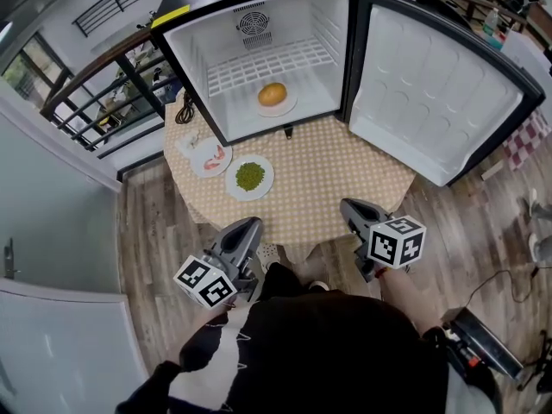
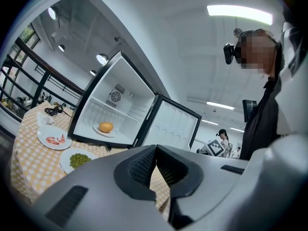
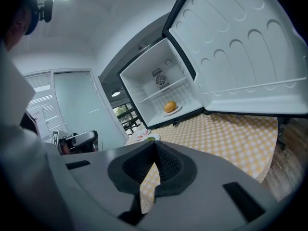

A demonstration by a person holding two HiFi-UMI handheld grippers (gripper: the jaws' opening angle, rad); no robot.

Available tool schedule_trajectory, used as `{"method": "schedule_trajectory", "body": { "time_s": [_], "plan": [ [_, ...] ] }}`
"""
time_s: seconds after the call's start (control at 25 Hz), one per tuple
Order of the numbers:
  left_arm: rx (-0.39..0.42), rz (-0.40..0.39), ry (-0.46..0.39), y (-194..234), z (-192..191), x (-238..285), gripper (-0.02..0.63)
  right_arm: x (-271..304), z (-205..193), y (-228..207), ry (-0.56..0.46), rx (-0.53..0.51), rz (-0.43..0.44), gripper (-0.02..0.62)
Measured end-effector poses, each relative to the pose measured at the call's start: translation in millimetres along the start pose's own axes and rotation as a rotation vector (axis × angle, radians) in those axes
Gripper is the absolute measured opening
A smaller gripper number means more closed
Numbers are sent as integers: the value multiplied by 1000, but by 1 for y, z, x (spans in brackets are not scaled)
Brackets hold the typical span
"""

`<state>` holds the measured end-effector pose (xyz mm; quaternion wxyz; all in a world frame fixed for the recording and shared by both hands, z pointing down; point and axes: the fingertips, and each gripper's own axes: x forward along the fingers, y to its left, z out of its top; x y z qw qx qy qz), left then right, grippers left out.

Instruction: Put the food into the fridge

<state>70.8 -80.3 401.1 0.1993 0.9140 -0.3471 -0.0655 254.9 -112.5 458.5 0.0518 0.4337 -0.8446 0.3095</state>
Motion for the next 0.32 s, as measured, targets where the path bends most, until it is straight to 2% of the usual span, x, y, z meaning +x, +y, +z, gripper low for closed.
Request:
{"method": "schedule_trajectory", "body": {
  "time_s": [0.32],
  "plan": [
    [11,3,-3,2,3,-6,14,4,-11,7,19,-2,11,15]
  ]
}}
